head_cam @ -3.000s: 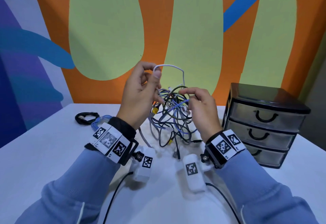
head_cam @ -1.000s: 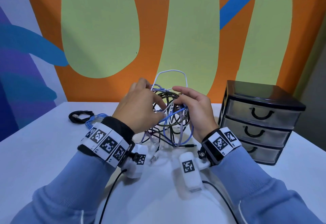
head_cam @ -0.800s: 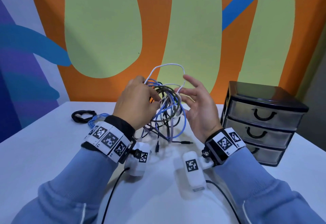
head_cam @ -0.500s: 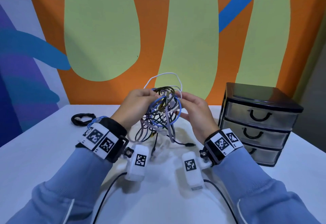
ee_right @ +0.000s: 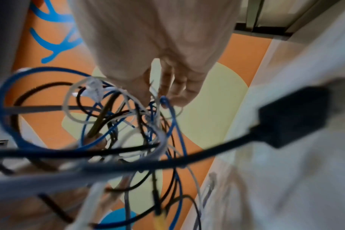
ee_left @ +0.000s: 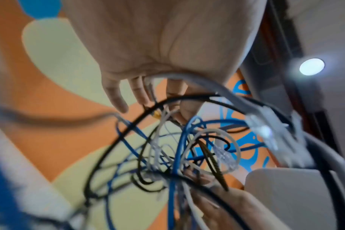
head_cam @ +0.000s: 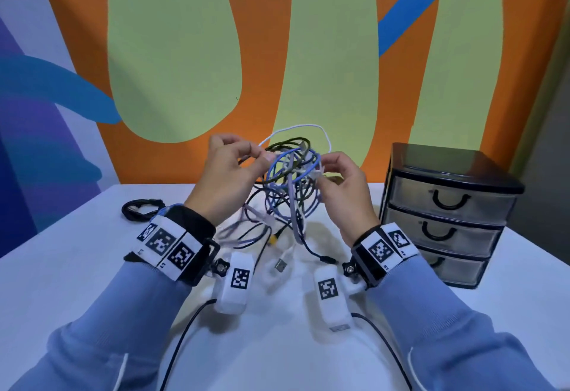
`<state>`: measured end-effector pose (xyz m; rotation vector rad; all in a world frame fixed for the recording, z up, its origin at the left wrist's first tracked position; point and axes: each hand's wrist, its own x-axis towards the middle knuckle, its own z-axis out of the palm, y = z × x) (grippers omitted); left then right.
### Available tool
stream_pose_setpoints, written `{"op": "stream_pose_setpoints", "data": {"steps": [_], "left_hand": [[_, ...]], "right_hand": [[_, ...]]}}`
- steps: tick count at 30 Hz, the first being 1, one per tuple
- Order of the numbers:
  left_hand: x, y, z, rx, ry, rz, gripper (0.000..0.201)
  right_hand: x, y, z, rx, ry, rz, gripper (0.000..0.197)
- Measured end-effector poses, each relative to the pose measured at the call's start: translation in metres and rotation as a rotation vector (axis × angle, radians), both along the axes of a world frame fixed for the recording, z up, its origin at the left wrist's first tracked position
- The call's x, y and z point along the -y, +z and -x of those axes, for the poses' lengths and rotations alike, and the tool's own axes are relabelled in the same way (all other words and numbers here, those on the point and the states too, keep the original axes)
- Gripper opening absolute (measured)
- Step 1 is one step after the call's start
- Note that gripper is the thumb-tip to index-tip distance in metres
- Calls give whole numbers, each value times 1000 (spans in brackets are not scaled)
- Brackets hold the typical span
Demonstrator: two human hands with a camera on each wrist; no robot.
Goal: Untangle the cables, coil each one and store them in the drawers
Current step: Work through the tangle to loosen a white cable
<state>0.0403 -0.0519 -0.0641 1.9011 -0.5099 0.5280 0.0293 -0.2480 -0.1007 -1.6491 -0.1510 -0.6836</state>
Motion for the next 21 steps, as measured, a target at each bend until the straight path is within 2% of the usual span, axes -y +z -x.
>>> {"op": "stream_pose_setpoints", "data": {"steps": [2,4,8,11,13,17,21], "left_hand": [[-2,-3,-3,87,79,-116,21],[0,-3,-3,92,77,-136,21],[1,5,4,132,52,42,28],[-6,8,2,124,-1,180,29],[-4,5,0,87,-29,160,30],[0,-3,-5,-4,-99,142,27],[-3,-5,-9,-60,-140,189,27]], "right_hand": [[4,-2,-5,34,-67,30,30],[4,-4,-7,52,-125,81,33],[11,-4,-8,90,-245,59,48],[17,-6,-8,81,-278,8,50],[11,-6,-6,59,-230,-30,50],[2,3,2,-38,19,-302,37],[2,9,9,-116,75,-274,33]]}}
